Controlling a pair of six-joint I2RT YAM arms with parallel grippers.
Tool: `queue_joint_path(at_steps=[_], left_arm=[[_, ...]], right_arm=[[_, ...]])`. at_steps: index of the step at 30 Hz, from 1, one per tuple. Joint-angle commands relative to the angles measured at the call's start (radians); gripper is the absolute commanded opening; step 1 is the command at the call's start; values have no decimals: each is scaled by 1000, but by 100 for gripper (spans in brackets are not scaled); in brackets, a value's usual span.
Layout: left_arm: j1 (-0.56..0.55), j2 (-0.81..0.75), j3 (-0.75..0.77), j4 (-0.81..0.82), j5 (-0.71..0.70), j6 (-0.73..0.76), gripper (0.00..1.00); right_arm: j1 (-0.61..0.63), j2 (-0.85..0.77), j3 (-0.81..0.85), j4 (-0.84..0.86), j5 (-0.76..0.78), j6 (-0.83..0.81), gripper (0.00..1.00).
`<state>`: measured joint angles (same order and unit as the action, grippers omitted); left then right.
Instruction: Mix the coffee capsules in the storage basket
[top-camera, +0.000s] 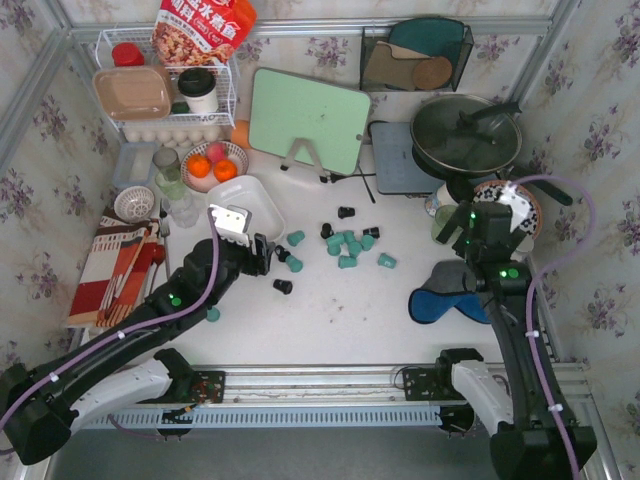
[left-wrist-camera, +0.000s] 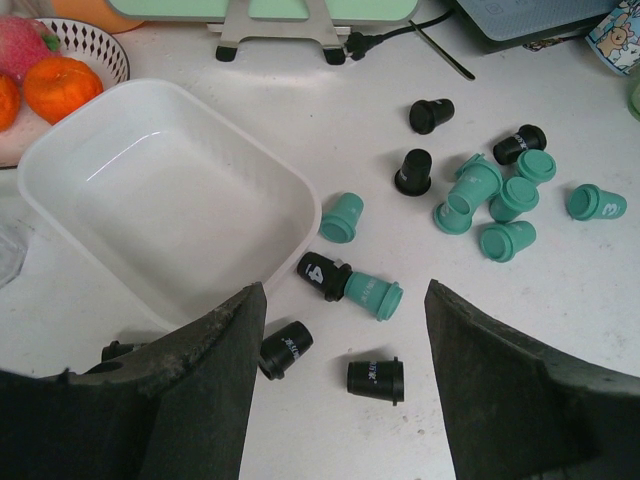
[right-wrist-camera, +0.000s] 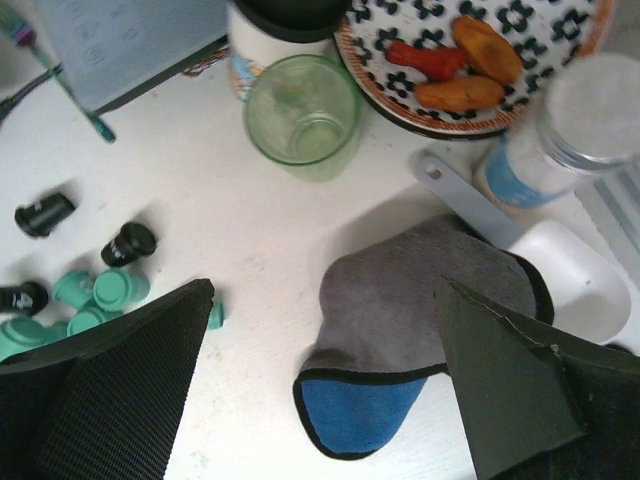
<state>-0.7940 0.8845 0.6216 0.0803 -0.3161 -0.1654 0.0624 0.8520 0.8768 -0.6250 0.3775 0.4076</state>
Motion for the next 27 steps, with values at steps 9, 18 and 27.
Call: queue_joint_path(at_steps=[9, 18, 27], left_arm=[[0, 4, 6, 20, -33, 12, 68], [1, 41, 25, -1, -87, 20, 68], [16, 135, 59, -38, -156, -43, 85]], right_arm=[[407, 272, 184, 99, 340, -122, 100], [421, 416, 180, 343, 300, -217, 100], [417, 329, -46, 679, 352, -259, 96]])
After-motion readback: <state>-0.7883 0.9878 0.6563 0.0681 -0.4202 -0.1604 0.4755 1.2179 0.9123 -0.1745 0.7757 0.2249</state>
